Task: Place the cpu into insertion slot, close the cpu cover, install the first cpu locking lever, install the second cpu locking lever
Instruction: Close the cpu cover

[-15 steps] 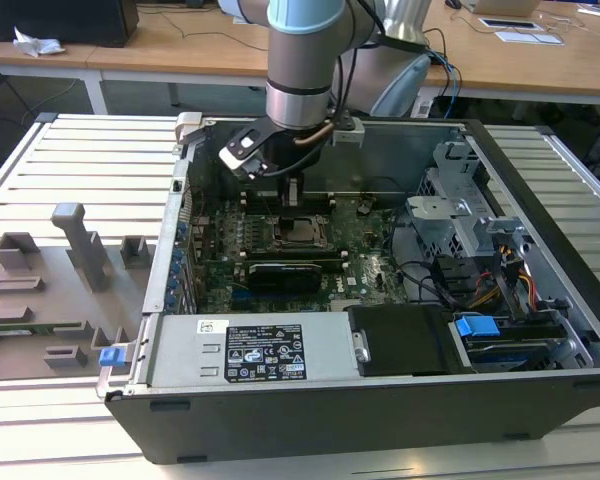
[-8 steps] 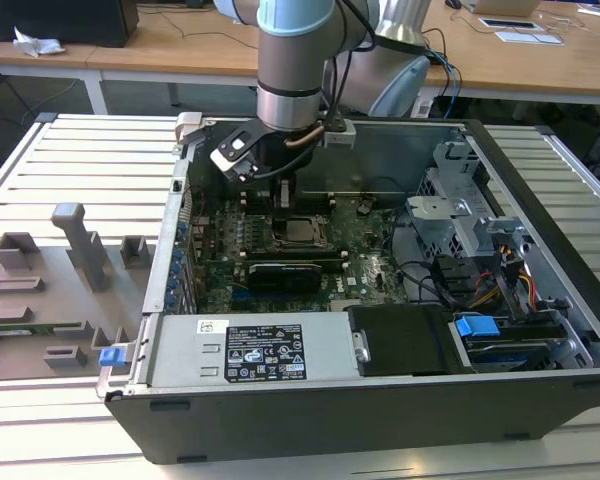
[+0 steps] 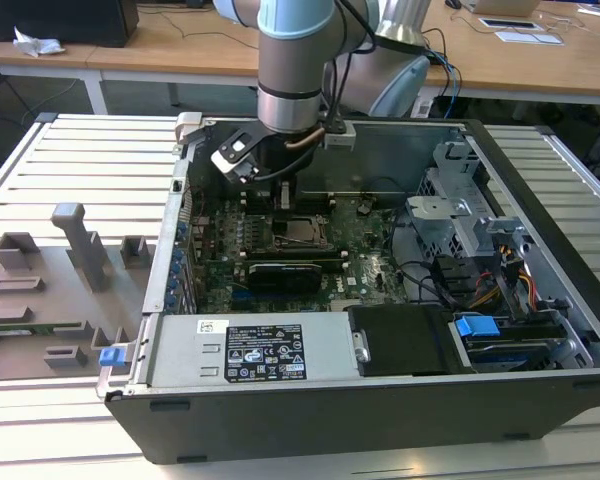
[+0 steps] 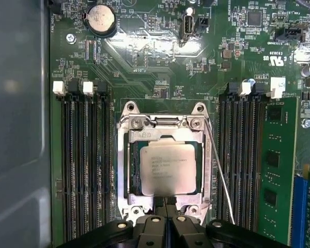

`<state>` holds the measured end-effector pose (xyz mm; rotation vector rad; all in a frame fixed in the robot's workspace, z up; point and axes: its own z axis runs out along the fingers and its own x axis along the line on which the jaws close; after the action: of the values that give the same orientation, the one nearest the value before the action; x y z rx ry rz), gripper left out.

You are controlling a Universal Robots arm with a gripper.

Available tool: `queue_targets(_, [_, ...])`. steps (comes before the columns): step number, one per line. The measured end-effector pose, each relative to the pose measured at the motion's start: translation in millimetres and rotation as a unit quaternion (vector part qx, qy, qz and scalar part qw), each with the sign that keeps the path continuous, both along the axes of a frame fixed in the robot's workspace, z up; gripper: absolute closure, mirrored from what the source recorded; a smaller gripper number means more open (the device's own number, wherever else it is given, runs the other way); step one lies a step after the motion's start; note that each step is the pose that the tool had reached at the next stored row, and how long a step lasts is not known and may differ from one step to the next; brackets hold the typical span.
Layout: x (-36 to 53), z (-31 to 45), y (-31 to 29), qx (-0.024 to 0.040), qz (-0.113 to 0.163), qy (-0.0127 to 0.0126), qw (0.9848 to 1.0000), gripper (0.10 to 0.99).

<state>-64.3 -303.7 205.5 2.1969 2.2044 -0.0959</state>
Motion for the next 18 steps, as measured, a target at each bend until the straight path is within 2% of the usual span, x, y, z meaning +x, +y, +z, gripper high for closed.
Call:
queue_targets(6, [5.7,-1.0,0.2,0.0,0.001,0.0,1.0,0.98])
queue_targets(7, [6.1,1.9,0.3,0.0004,0.001,-0.0007,1.0,0.98])
queue_targets(10, [5.8,12.3,0.1,-0.0004,0.001,0.0,1.0,0.98])
queue_targets(11, [5.8,12.9,-0.1,-0.0004,0.001,0.0,1.0,0.98])
queue_targets(12, [5.8,12.9,-2.5,-0.0001,0.001,-0.0001,1.0,0.98])
queue_targets(14, [6.0,12.9,-13.4,0.0033,0.001,0.0002,1.0,0.98])
queue_targets(15, [7.1,12.8,-16.2,0.0061,0.001,0.0013,1.0,0.98])
queue_targets(16, [10.1,12.8,-16.9,0.0106,0.001,0.0034,0.9999,0.98])
queue_targets(17, [15.4,12.7,-16.9,0.0169,0.001,0.0068,0.9998,0.98])
queue_targets(18, [26.6,12.6,-16.9,0.0195,0.001,0.0123,0.9997,0.98])
